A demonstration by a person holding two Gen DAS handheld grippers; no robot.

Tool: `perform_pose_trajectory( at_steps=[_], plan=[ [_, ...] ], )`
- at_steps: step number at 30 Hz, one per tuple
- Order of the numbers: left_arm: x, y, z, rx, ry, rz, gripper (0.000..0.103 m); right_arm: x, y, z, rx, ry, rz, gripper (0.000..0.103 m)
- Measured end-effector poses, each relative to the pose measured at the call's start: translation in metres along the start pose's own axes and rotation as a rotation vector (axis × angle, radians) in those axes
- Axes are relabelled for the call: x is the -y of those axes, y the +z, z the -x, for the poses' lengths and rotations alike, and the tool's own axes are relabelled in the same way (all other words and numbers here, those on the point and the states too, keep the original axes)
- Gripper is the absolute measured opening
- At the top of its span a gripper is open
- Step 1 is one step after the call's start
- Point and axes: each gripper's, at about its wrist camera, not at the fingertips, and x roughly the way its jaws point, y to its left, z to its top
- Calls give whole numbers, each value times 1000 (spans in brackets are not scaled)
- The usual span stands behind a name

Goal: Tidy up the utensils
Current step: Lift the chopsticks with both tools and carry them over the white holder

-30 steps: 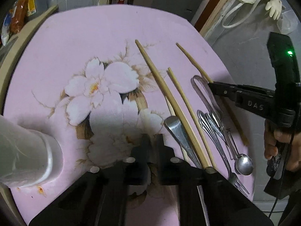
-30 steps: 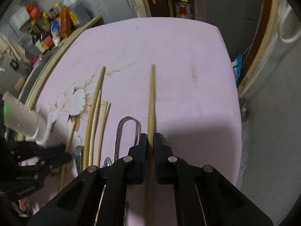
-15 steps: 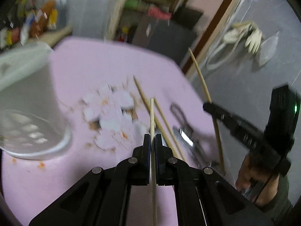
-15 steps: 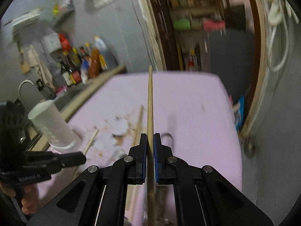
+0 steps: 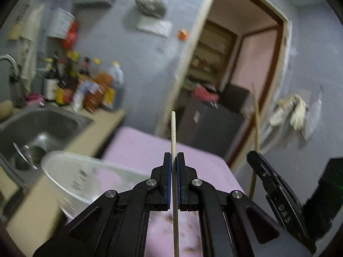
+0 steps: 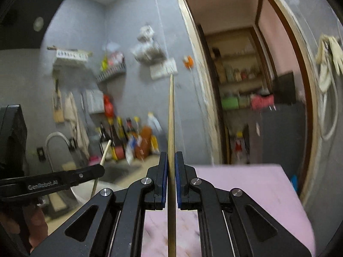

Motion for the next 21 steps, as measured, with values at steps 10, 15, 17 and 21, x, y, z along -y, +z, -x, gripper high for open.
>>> perform_pose_trajectory(
  at_steps=[10,15,17,21],
  plan=[
    [-102,48,16,211,164,115,2,-58,11,-52,130,168,-117,3],
    [-131,49,10,286,260,169,2,-66,5,-72,144,194,-132,3],
    [-134,46,7,314,307,165,2,-65,1,-75,153,177,-125,3],
    [-134,36,-2,345,373,151,2,-65,-11,-81,148,124,-116,3]
  ],
)
